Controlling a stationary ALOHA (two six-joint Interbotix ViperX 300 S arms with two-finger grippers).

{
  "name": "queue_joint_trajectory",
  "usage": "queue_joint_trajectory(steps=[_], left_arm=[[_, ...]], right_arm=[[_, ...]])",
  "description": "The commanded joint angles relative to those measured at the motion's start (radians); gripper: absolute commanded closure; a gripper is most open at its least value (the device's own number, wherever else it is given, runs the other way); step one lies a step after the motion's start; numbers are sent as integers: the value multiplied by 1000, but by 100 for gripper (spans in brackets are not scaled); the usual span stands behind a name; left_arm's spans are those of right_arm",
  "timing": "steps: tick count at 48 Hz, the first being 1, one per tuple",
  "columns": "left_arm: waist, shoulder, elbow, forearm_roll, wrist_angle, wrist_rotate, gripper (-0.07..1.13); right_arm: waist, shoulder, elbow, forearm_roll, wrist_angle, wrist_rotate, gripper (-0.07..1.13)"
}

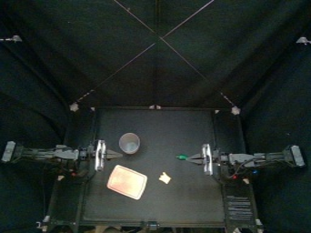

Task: Pick the fries then place it in the grey bowl
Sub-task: Pick the fries

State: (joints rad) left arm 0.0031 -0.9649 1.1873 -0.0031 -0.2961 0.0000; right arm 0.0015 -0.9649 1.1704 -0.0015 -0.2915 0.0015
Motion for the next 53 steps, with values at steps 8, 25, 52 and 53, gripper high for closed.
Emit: queue_joint_trajectory(steps=[8,25,52,53], left_arm=[[2,14,-28,2,-5,0,106],[8,15,-32,2,-6,0,106],[54,15,-28,2,-2,2,106],[57,15,-28,2,-3,2,106]], right_arm=[[-31,232,-80,21,-6,18,104],[-144,653,-285,152,48,18,51],[-146,784,-396,215,322,20,2],[-141,782,-402,216,368,20,2]])
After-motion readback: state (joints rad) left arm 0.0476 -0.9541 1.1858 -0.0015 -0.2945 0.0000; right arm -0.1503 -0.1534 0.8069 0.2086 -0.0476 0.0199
